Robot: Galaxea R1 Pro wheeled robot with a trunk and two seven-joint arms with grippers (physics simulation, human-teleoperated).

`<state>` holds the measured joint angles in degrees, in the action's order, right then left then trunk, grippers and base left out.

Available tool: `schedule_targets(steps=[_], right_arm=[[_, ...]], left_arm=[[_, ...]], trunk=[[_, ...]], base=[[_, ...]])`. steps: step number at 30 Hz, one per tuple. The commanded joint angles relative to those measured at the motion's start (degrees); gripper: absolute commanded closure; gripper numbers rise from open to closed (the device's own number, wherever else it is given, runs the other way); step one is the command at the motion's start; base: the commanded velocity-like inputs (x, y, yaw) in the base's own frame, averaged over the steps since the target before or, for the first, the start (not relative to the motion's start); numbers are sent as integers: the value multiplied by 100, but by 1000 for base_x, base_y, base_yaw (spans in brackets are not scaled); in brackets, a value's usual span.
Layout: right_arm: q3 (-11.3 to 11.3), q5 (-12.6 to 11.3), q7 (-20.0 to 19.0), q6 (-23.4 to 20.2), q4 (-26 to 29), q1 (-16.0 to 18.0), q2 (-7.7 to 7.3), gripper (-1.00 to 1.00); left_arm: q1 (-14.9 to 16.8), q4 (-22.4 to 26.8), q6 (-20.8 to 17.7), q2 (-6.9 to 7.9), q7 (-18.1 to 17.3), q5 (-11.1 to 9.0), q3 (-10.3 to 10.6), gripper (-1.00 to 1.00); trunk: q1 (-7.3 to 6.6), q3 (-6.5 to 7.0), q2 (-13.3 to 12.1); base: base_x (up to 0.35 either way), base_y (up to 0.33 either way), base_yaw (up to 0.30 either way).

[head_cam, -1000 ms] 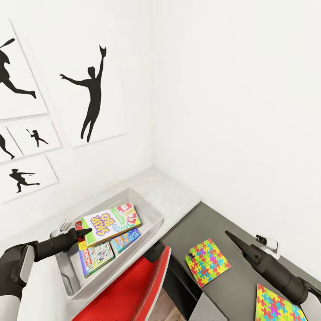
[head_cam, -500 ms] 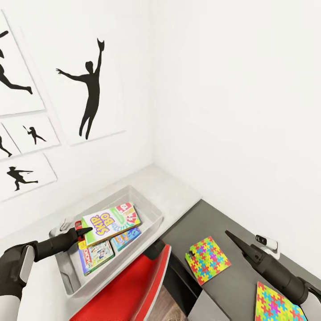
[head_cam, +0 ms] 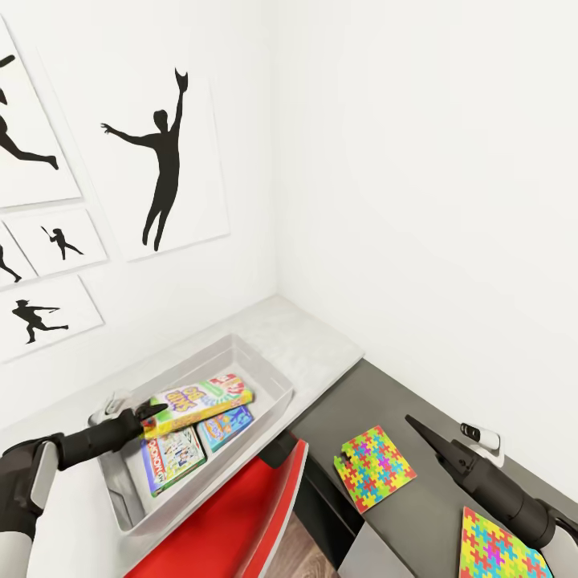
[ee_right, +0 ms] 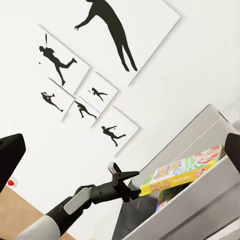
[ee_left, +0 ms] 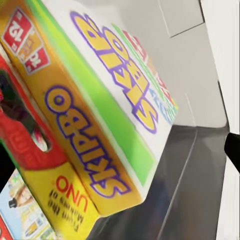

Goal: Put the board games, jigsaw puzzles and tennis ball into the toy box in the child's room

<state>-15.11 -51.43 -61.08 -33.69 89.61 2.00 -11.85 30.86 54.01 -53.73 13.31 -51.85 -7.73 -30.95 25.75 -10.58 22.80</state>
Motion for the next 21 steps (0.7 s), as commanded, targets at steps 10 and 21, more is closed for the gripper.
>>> schedule_targets(steps=[10, 21], right_arm=[[0, -34, 0, -49, -4, 2, -2, -100], [0, -34, 0, -49, -3, 2, 5, -100]], left_arm=[[-4, 73, -390, 442, -919, -298, 24, -100], [-34, 83, -436, 977, -2269, -287, 86, -100]], trunk=[[3, -11, 11], [3, -11, 11]], base=[[0, 0, 0], [0, 0, 0]])
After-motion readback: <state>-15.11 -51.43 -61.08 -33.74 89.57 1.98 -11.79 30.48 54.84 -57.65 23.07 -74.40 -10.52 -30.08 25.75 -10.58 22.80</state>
